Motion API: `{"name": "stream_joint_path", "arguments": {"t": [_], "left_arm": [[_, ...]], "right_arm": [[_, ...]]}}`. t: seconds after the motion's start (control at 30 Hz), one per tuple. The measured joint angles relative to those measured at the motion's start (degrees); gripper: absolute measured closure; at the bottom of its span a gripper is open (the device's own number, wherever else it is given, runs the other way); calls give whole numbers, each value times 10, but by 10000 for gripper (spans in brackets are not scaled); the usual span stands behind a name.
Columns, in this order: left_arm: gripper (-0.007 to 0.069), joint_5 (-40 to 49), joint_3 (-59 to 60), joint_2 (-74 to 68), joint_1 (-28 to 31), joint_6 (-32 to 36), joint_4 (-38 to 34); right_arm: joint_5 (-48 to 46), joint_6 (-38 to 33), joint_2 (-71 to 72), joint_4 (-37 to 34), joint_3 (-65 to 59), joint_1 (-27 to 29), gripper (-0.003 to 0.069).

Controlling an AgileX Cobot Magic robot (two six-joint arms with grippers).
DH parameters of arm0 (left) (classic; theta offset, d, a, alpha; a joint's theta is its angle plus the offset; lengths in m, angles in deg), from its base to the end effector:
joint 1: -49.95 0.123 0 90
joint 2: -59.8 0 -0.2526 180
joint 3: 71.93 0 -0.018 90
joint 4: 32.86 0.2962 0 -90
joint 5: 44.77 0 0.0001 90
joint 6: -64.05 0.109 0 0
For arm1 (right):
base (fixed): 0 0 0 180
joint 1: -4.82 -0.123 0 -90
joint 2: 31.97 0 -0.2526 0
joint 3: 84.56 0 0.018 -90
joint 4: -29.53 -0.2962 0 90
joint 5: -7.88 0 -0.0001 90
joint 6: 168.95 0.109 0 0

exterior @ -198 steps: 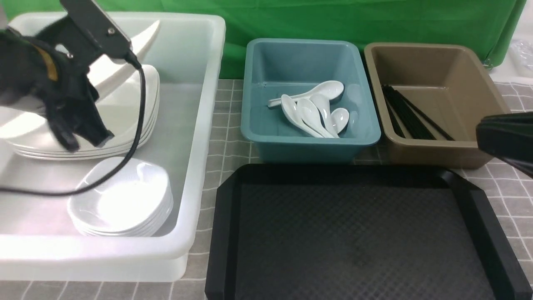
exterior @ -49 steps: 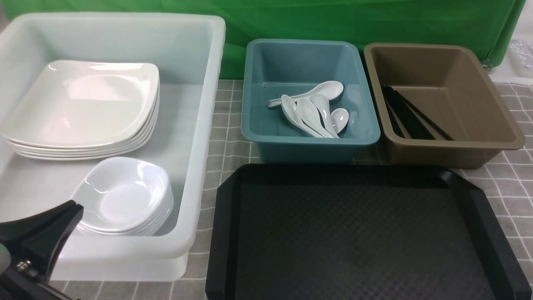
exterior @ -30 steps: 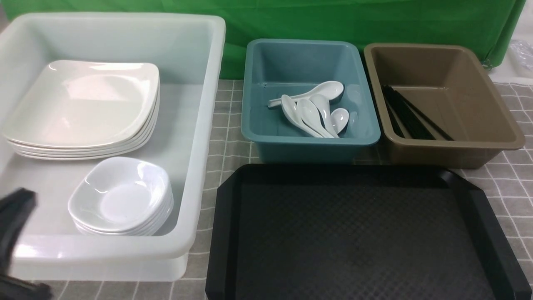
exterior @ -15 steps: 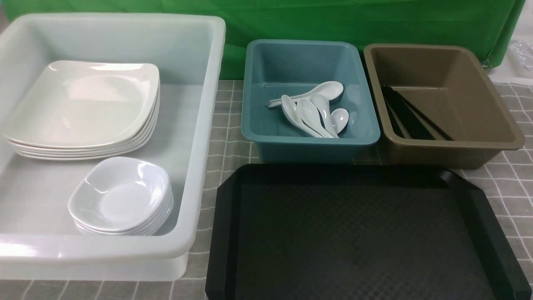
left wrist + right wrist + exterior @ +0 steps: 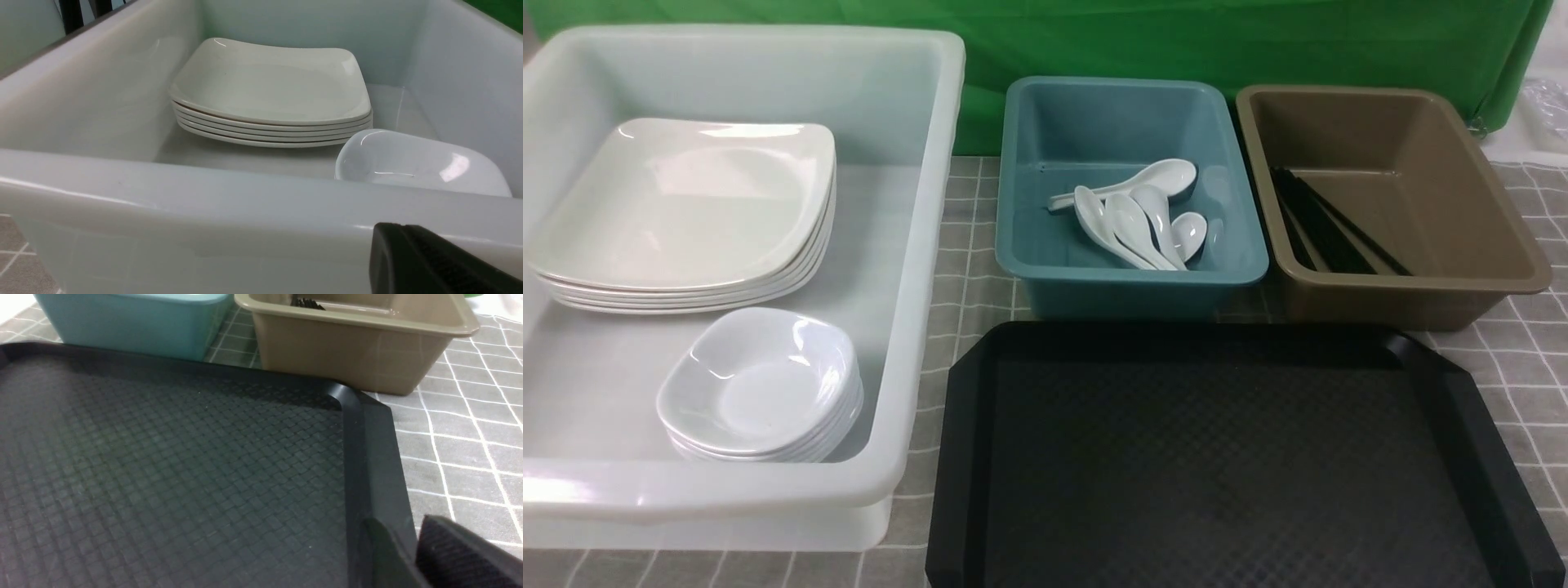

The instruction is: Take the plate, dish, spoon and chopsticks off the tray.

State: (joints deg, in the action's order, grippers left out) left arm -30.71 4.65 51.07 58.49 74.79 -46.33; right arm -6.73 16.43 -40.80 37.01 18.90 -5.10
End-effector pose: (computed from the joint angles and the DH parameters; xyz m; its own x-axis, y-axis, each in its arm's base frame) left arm 0.1508 0.0164 0.1864 -0.1507 -0.0639 -0.9865 -0.0992 0.9938 -0.0492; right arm 0.1498 0.0226 0.1849 -0.1641 -0.0616 -0.9845 -0.1457 0.9886 -0.0376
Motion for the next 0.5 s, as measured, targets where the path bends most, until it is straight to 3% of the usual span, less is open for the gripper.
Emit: {"name": "stream_joint_path", "arguments": {"t": [0.5], "left_arm": [[616, 0, 0, 0, 0, 0, 0]], "right_arm": [[0, 0, 0, 0, 0, 0, 441]]}}
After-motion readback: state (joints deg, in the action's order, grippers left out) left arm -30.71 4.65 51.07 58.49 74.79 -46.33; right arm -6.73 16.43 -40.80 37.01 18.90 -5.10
